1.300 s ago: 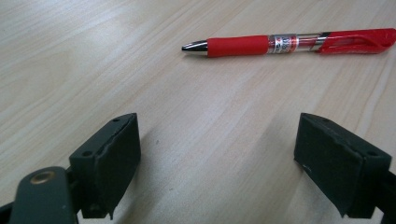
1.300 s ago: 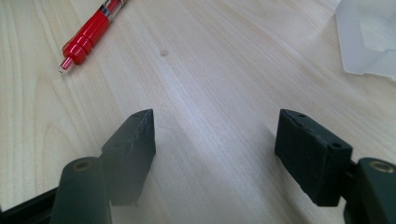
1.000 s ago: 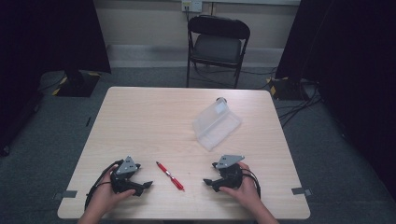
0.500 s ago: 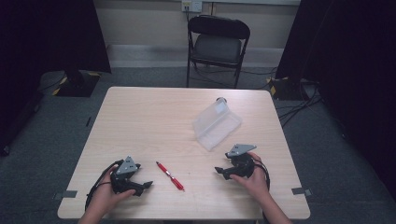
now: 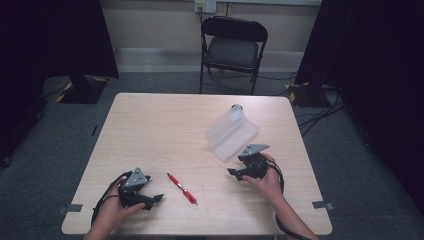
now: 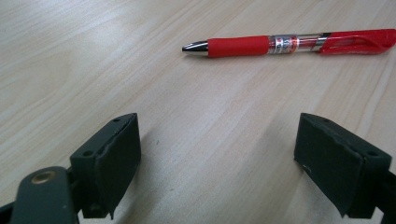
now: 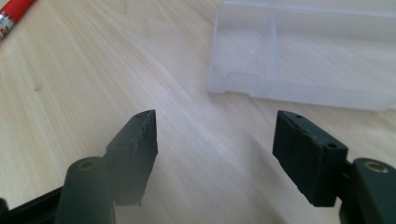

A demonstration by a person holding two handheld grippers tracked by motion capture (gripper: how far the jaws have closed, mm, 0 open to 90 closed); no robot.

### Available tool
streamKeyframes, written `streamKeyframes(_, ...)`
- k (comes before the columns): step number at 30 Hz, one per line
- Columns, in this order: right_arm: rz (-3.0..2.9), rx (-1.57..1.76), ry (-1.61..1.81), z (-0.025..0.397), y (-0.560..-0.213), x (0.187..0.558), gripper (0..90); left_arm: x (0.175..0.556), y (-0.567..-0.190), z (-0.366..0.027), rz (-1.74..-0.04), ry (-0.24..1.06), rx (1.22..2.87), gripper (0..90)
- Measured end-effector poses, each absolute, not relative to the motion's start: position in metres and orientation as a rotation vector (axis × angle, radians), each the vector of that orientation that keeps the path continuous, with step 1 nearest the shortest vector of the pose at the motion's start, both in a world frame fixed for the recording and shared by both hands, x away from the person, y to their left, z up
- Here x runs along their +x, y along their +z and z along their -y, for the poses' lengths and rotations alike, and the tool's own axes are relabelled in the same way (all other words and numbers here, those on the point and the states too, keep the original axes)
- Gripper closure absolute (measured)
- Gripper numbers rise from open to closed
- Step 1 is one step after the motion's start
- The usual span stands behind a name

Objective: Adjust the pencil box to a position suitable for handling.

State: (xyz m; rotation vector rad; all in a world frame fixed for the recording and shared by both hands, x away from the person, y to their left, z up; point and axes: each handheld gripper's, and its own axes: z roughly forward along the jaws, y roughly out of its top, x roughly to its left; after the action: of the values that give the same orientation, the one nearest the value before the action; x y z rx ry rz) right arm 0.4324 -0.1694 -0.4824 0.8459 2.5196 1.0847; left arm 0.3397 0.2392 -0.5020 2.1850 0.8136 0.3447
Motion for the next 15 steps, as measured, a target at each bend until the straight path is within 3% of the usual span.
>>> streamKeyframes(15, -2.543, 0.811, 1.088, 0.145, -0.475, 0.457, 39.8, 0.34, -0.502, -0.239, -0.811, 0.347, 2.189, 14.6)
